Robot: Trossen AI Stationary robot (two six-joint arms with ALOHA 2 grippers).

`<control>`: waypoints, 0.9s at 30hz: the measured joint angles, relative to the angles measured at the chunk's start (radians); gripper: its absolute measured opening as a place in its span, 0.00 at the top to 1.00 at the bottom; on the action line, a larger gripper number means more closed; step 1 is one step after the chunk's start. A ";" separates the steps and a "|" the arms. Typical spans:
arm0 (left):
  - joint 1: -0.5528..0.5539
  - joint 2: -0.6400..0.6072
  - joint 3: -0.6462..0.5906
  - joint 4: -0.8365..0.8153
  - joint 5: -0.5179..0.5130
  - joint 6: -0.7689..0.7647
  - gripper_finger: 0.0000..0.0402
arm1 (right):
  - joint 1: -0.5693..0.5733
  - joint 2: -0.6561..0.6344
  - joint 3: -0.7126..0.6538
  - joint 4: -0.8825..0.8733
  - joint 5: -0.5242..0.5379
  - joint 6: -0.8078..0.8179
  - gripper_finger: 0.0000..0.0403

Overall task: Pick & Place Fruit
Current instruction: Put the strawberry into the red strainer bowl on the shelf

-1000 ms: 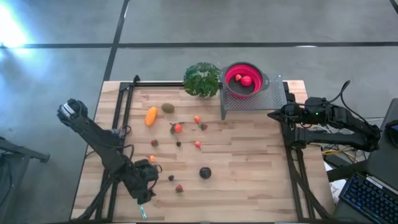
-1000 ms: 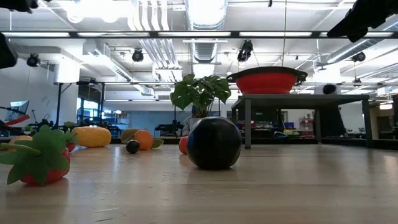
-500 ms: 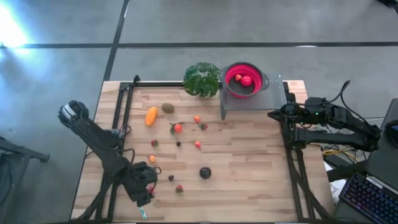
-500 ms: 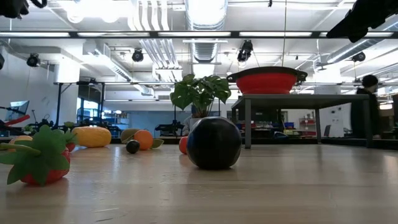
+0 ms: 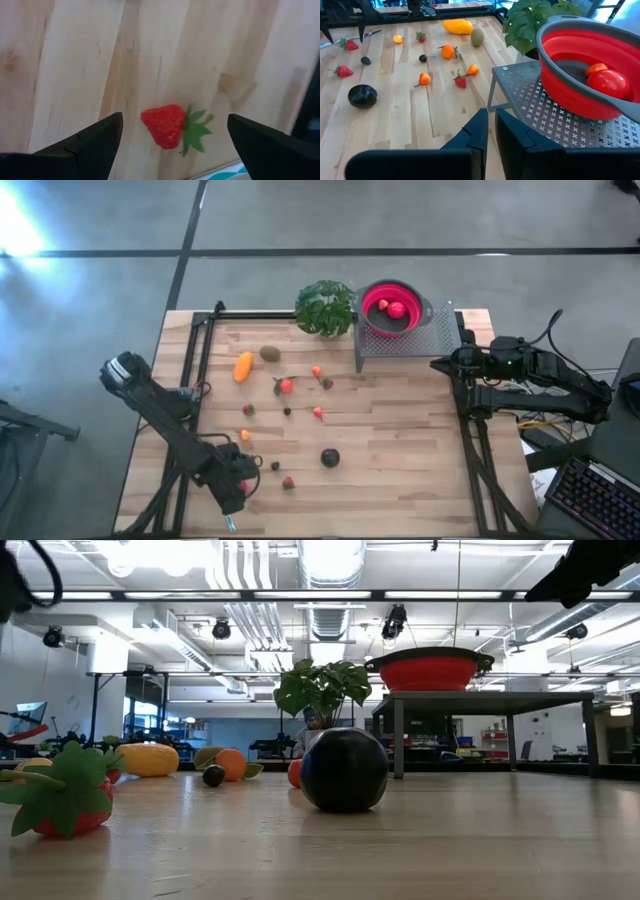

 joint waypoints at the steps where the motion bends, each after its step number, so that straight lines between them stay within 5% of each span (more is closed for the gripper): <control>1: 0.000 0.012 0.000 0.000 0.007 0.002 0.09 | 0.000 0.000 0.000 0.000 0.000 0.000 0.93; 14: 0.000 0.079 0.003 -0.010 0.001 0.051 0.12 | 0.000 0.000 0.000 0.000 0.000 0.000 0.89; 27: 0.000 0.077 -0.001 -0.025 -0.037 0.085 0.38 | 0.000 0.000 0.000 0.000 0.000 0.000 0.95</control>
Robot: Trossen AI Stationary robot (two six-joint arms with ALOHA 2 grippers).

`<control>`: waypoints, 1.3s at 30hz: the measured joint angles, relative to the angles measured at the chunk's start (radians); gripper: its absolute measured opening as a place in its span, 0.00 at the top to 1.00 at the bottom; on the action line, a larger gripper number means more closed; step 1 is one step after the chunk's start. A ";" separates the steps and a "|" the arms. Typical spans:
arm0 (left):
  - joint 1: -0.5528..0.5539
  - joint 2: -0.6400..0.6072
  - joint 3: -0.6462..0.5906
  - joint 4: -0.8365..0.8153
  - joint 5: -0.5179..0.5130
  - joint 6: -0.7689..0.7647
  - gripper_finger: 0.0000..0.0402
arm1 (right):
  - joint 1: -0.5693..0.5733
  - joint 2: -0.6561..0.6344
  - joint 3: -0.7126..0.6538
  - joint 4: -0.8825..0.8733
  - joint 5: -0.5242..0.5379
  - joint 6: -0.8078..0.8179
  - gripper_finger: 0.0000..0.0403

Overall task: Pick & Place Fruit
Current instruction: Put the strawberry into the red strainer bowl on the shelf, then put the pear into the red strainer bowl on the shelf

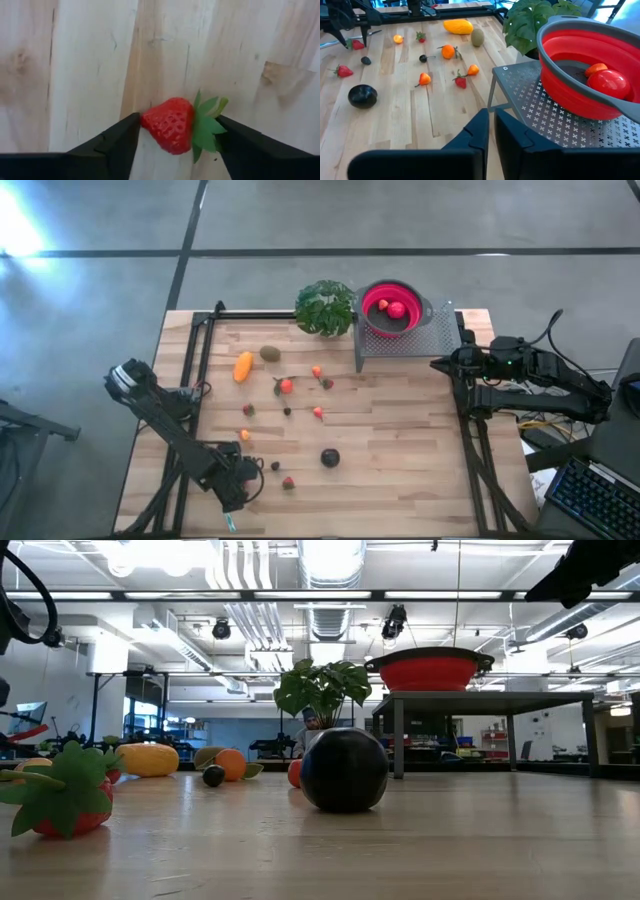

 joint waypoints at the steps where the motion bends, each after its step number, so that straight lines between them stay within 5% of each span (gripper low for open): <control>1: 0.000 0.000 0.000 -0.001 -0.007 0.009 0.40 | 0.000 0.000 0.000 0.000 0.000 0.000 0.95; 12: 0.001 0.000 0.000 -0.017 -0.060 0.021 0.62 | 0.000 0.000 0.000 0.000 0.000 0.000 0.96; 26: 0.001 0.002 -0.001 -0.014 -0.080 0.019 0.74 | 0.000 0.000 0.000 0.000 0.000 0.002 0.97; 32: 0.020 0.001 -0.001 -0.011 -0.167 0.021 0.70 | 0.000 0.000 0.000 0.000 0.000 0.003 0.98; 39: 0.059 0.001 -0.001 0.030 -0.192 0.042 0.49 | 0.000 0.000 0.000 0.000 0.000 0.003 0.98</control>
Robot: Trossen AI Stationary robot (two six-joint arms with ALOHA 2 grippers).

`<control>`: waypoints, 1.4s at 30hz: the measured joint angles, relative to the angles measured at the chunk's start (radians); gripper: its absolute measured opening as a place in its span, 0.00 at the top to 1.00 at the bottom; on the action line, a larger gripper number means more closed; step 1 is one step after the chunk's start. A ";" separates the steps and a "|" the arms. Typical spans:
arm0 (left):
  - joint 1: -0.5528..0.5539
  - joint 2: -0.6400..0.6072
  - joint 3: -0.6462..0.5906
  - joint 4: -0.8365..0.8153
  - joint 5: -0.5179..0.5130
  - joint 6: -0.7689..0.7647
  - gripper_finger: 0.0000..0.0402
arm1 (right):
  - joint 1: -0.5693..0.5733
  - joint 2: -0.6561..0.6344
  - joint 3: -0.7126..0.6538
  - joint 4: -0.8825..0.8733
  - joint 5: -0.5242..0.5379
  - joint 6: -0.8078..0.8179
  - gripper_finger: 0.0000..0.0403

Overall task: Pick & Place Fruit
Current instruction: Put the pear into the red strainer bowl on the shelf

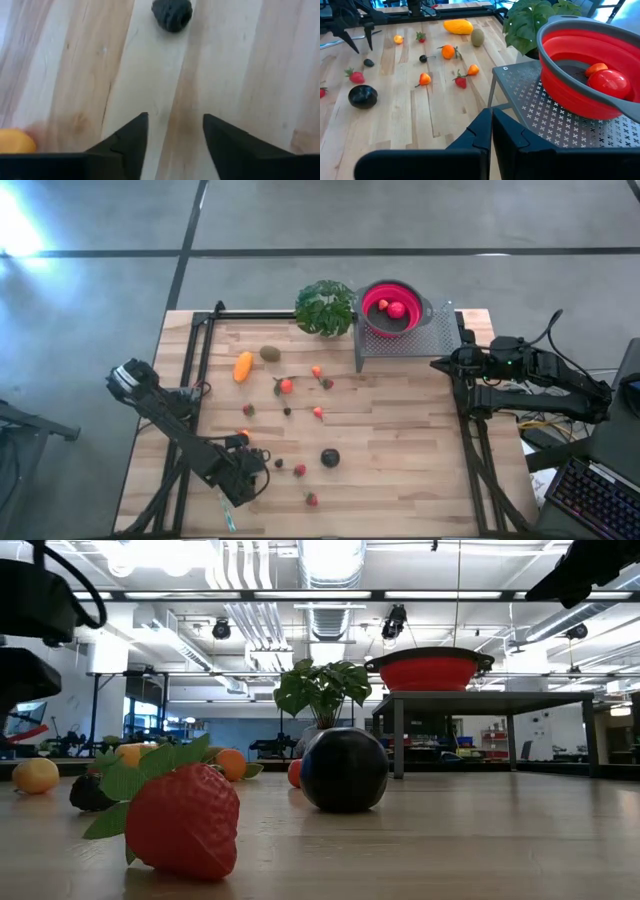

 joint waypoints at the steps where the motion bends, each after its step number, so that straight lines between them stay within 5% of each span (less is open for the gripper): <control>1: 0.008 0.000 0.000 0.014 -0.001 0.011 0.46 | 0.000 0.000 0.000 0.000 0.000 0.000 0.98; 11: 0.079 -0.001 0.001 0.031 -0.008 0.243 0.40 | 0.000 0.000 0.000 0.000 0.000 0.000 0.98; 32: 0.087 -0.269 -0.001 -0.478 -0.075 -0.033 0.41 | 0.000 0.000 0.000 0.000 0.000 0.000 0.98; 42: 0.183 -0.279 -0.106 -0.347 -0.021 0.082 0.41 | 0.000 0.000 0.000 0.000 0.000 -0.002 0.98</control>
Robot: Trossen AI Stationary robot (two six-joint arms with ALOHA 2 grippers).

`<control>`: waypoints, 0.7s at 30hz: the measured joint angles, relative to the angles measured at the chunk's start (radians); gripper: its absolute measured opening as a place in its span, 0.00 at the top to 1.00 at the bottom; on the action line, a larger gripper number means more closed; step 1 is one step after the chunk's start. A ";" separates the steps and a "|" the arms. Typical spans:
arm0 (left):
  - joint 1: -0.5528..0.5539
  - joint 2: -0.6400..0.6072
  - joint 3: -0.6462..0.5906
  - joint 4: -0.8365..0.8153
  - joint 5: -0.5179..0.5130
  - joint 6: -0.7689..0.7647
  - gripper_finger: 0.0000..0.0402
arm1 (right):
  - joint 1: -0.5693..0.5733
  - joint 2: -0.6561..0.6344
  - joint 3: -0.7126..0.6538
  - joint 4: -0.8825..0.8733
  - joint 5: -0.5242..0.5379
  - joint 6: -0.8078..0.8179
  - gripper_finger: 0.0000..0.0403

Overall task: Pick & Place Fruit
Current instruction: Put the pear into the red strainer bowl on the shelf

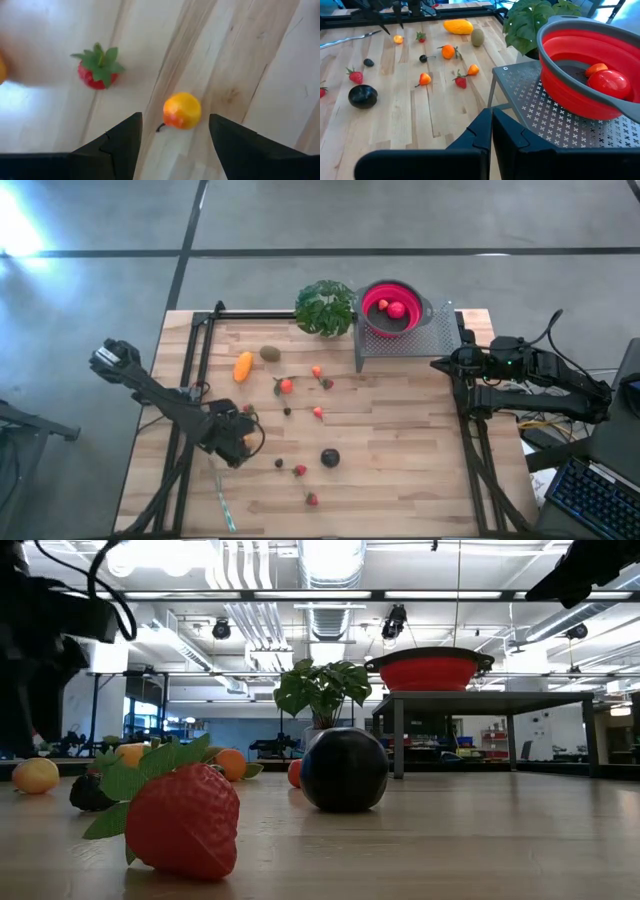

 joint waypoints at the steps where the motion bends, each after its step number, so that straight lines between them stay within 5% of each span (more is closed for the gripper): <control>1: 0.007 0.000 -0.007 0.013 0.002 0.016 0.41 | 0.000 0.000 0.000 0.000 0.000 0.000 0.98; 21: 0.033 0.017 -0.143 0.216 0.041 0.183 0.41 | 0.000 0.000 0.000 0.000 0.000 -0.001 0.98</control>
